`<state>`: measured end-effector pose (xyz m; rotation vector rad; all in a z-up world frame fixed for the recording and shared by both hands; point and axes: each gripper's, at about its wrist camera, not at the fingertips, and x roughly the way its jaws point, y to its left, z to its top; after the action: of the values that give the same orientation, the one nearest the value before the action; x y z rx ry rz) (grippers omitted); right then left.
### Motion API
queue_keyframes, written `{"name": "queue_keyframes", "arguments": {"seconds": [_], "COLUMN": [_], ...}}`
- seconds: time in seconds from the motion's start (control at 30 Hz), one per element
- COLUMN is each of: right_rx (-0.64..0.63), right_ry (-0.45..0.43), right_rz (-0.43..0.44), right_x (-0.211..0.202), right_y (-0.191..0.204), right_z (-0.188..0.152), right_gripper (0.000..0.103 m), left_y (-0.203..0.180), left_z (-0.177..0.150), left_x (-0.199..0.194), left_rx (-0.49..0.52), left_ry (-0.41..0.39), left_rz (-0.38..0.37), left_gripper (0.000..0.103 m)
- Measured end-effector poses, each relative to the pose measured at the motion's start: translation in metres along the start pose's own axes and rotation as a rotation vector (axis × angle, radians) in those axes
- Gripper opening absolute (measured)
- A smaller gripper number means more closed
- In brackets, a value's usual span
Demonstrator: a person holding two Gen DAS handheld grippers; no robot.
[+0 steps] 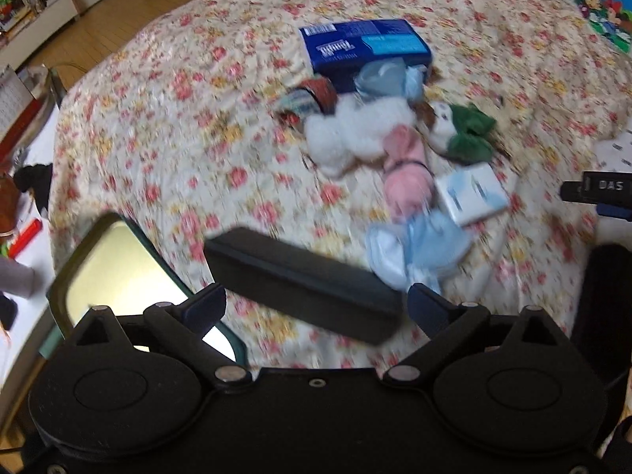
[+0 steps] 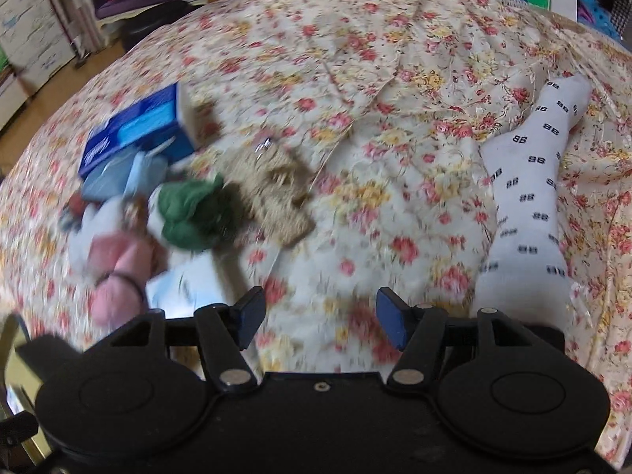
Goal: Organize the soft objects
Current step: 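Grasp the blue face mask with the left tool while the right tool grasps the beige lace cloth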
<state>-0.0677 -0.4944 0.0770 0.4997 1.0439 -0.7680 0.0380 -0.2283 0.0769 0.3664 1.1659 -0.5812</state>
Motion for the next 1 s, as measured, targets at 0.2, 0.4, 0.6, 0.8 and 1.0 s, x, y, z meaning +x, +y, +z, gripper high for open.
{"name": "queue_keyframes", "arguments": {"seconds": [0.2, 0.4, 0.6, 0.8, 1.0], "right_rx": [0.050, 0.051, 0.013, -0.028, -0.055], "right_ry": [0.021, 0.014, 0.031, 0.074, 0.129], "right_rz": [-0.006, -0.008, -0.018, -0.032, -0.007], "right_x": [0.029, 0.052, 0.077, 0.103, 0.120], "right_y": [0.000, 0.014, 0.036, 0.053, 0.058], "right_z": [0.040, 0.069, 0.087, 0.089, 0.087], "right_gripper": [0.064, 0.076, 0.083, 0.083, 0.045], "left_y": [-0.003, -0.006, -0.006, -0.008, -0.009], "left_z": [0.034, 0.059, 0.079, 0.096, 0.115], "left_x": [0.013, 0.032, 0.055, 0.084, 0.098], "left_rx": [0.004, 0.011, -0.003, -0.043, -0.120], "left_ry": [-0.004, 0.000, 0.032, 0.088, 0.091], "left_rz": [0.024, 0.045, 0.030, 0.002, -0.056], "left_gripper": [0.095, 0.095, 0.095, 0.095, 0.095]}}
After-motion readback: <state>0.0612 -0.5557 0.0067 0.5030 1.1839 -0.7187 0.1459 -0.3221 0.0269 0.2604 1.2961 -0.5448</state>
